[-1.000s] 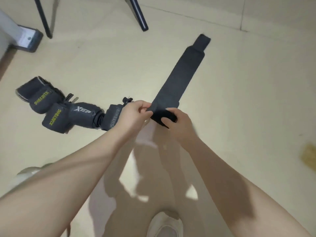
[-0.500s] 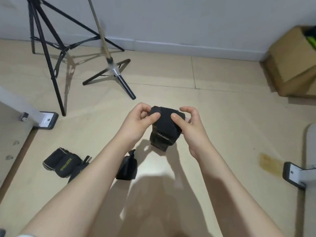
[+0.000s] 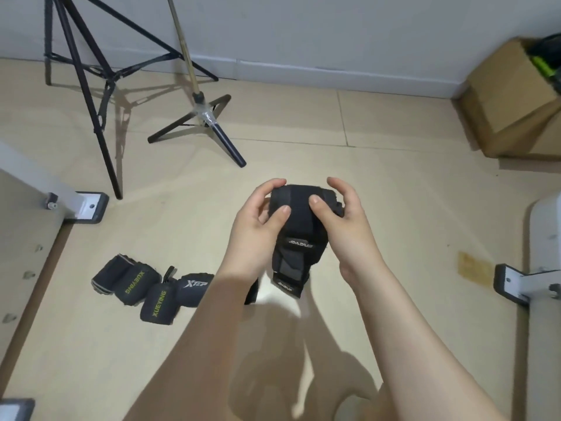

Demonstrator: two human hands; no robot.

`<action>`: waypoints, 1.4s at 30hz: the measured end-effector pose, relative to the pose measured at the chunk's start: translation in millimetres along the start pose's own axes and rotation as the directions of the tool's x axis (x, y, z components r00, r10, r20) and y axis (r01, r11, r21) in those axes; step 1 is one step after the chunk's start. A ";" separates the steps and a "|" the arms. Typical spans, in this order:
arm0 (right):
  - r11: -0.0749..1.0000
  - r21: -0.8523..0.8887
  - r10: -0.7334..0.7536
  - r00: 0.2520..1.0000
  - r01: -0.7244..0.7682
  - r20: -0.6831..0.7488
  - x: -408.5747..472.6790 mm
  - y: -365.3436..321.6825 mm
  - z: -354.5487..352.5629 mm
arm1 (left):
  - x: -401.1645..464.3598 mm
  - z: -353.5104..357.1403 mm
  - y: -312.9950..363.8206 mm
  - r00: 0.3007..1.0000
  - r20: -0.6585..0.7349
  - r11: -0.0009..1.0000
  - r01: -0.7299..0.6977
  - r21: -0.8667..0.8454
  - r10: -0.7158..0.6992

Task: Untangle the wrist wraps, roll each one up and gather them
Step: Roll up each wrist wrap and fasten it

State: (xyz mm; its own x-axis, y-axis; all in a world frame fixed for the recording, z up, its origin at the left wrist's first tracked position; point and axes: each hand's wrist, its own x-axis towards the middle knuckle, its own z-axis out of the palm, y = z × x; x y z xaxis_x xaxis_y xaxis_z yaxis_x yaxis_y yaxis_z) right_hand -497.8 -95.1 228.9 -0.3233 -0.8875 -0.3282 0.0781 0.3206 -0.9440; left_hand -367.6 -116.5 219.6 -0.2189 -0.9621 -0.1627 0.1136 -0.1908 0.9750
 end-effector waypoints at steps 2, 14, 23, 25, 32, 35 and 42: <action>0.999 0.005 -0.033 0.994 0.033 0.109 -4.0 -4.1 -3.3 | 0.7 -0.8 3.0 0.998 -0.055 0.999 0.020 -0.050 -0.022; 0.999 -0.018 -0.046 0.979 0.050 0.197 2.4 -11.0 -31.9 | -9.2 1.2 -4.1 0.996 0.039 0.996 0.085 0.026 -0.086; 0.999 0.051 -0.020 0.953 0.005 0.301 4.4 -13.5 -23.9 | -15.5 -10.8 -1.8 0.999 0.027 0.970 -0.041 0.238 0.035; 0.998 0.060 -0.005 0.956 -0.013 0.294 3.4 -11.7 -23.3 | -16.5 -10.9 -1.4 0.991 0.050 0.931 -0.131 0.340 0.121; 0.992 0.128 -0.036 0.980 0.011 0.194 -1.8 -12.8 -17.5 | -12.1 -6.5 1.0 0.985 0.021 0.965 -0.171 0.197 0.170; 0.995 -0.006 -0.091 0.957 0.097 0.276 -0.8 -10.7 -22.2 | -2.1 -7.2 -2.4 0.992 -0.003 0.982 -0.127 0.137 0.129; 0.981 -0.044 -0.172 0.945 0.191 0.277 1.0 -10.4 -20.6 | 2.1 -9.8 -8.0 0.998 -0.002 0.992 -0.058 0.111 0.058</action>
State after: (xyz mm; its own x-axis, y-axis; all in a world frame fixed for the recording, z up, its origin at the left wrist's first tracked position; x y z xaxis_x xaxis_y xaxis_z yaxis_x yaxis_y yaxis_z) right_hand -518.4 -92.6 239.2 -0.0582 -0.9858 -0.1576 -0.0269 0.1594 -0.9869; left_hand -359.4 -118.9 209.9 -0.2095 -0.9721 -0.1059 0.0182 -0.1121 0.9935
